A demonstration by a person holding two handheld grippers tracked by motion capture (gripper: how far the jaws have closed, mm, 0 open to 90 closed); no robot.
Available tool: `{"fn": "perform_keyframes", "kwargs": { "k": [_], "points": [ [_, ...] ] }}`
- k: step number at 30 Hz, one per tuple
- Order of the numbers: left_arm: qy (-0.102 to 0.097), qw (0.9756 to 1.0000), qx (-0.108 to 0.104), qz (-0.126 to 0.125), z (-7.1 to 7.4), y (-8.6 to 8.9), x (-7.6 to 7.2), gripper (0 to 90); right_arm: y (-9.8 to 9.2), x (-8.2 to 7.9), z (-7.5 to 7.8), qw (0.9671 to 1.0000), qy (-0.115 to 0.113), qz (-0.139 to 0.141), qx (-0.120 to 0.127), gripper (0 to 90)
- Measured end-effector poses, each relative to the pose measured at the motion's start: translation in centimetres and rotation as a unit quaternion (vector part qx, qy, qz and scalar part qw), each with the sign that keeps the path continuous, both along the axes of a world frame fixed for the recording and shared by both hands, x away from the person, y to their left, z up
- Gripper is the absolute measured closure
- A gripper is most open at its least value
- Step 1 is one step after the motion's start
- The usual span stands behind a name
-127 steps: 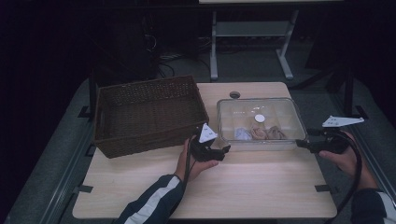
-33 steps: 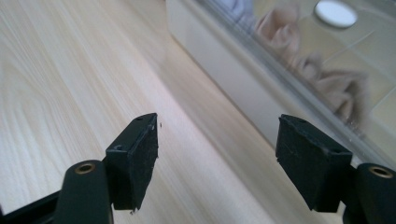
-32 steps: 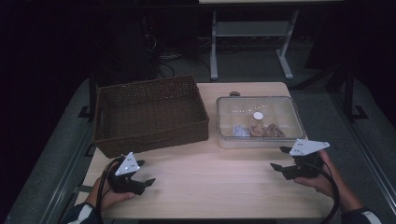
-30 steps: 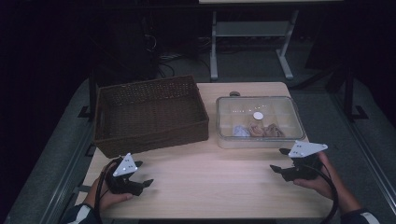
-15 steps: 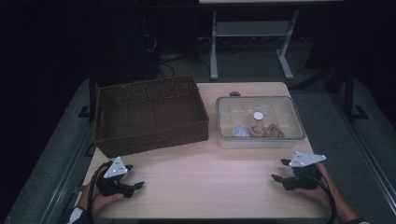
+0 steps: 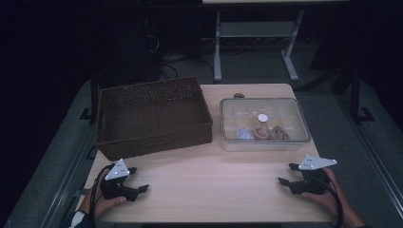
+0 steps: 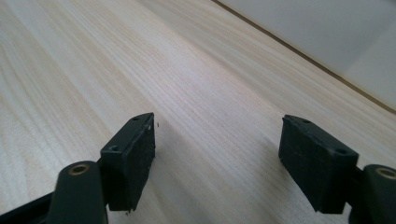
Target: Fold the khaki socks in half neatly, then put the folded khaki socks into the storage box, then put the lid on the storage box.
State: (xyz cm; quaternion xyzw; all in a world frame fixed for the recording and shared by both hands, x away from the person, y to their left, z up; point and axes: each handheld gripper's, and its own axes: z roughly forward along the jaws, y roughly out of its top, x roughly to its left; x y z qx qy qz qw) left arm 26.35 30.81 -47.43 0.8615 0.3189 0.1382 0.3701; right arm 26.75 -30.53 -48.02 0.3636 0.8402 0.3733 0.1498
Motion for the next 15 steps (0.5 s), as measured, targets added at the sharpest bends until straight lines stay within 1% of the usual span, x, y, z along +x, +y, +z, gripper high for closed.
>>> {"fn": "perform_keyframes", "kwargs": {
  "k": [3,5,10,11,15],
  "points": [
    [0.0,1.0,0.0,-0.001,0.0,0.0,0.02,15.9,-0.18,0.06,-0.12,1.0,0.004,-0.002,0.007,24.7],
    [0.0,1.0,-0.001,-0.002,-0.01,0.02,0.07,15.9,-0.07,0.12,-0.12,1.0,0.006,-0.004,0.006,23.1],
    [-0.001,1.0,-0.004,-0.001,-0.05,-0.01,0.21,16.0,-0.03,0.17,-0.12,1.0,0.006,-0.004,0.006,22.7],
    [0.0,1.0,-0.001,-0.003,-0.02,0.03,0.28,15.9,-0.03,0.17,-0.13,1.0,0.006,-0.004,0.006,22.7],
    [0.0,1.0,0.0,0.001,-0.02,-0.02,0.28,15.6,-0.05,0.16,-0.12,1.0,0.007,-0.003,0.006,22.7]
  ]
}}
